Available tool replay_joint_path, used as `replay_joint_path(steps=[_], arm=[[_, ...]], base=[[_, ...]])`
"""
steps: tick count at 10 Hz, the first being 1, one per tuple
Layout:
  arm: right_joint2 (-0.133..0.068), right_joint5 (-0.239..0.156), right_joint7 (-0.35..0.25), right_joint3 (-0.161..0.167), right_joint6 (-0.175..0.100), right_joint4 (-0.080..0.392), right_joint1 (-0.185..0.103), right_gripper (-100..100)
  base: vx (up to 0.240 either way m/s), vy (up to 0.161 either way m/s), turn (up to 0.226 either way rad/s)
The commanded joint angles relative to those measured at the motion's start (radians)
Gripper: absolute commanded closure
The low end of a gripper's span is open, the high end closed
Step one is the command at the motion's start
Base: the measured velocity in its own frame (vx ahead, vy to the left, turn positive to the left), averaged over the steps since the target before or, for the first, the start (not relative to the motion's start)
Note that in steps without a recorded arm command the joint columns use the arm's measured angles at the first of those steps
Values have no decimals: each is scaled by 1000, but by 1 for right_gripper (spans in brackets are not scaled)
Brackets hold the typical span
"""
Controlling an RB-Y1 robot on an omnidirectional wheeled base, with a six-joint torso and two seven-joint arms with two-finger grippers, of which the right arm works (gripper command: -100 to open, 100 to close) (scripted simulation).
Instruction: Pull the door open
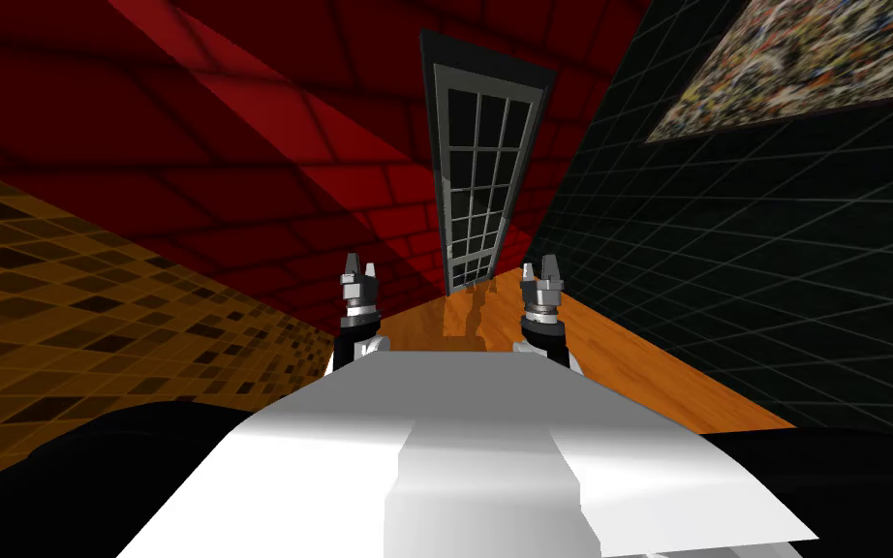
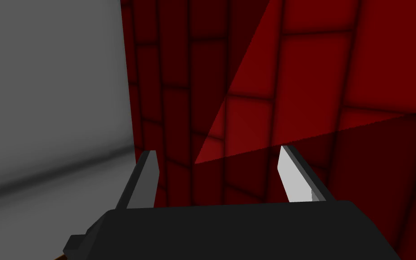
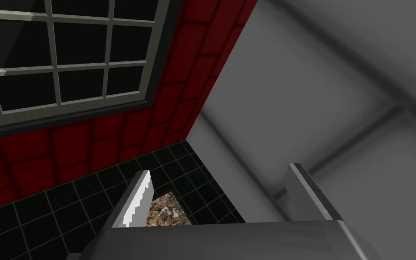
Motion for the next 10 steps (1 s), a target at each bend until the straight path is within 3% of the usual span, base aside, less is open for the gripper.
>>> replay_joint_path(steps=[1, 10], arm=[[-9, 10, 25, -12, -7, 31, -9, -100], [-46, 76, 183, -89, -49, 222, -67, -100]], base=[[78, 7, 79], [137, 3, 84]])
